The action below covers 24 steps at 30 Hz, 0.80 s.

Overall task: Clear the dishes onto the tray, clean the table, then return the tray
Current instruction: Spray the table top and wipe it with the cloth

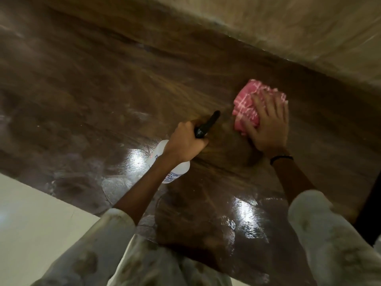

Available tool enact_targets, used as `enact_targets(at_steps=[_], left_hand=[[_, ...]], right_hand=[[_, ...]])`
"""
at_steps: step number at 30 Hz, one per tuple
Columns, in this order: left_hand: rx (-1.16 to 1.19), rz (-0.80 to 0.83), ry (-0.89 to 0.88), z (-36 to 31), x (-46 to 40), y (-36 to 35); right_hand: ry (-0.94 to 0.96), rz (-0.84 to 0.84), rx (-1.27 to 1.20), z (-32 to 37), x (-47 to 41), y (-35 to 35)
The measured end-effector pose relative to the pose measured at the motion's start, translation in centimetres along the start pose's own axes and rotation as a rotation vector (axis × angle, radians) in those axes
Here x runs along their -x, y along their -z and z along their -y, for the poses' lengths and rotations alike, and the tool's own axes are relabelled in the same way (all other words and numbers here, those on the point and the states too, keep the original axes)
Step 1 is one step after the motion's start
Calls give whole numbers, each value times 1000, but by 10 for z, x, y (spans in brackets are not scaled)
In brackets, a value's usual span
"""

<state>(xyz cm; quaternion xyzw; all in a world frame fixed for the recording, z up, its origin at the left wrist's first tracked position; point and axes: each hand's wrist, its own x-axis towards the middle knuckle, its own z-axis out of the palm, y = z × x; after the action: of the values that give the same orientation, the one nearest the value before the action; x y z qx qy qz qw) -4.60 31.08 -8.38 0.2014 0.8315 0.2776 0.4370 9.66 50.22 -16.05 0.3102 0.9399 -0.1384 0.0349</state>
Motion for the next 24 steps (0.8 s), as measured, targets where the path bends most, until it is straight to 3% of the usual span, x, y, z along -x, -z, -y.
enact_targets(at_steps=[5, 7, 12, 16, 20, 24], left_hand=[[19, 12, 9, 3, -4, -1], [20, 4, 0, 4, -4, -2], [53, -3, 32, 5, -7, 5], [47, -10, 20, 4, -11, 21], [36, -38, 12, 6, -23, 39], [6, -56, -7, 7, -39, 55]], right_hand=[[-192, -62, 10, 11, -83, 7], [-159, -43, 7, 27, -100, 3], [155, 42, 62, 20, -65, 1], [36, -16, 50, -9, -56, 7], [-172, -52, 3, 21, -91, 7], [-19, 14, 6, 52, -94, -1]])
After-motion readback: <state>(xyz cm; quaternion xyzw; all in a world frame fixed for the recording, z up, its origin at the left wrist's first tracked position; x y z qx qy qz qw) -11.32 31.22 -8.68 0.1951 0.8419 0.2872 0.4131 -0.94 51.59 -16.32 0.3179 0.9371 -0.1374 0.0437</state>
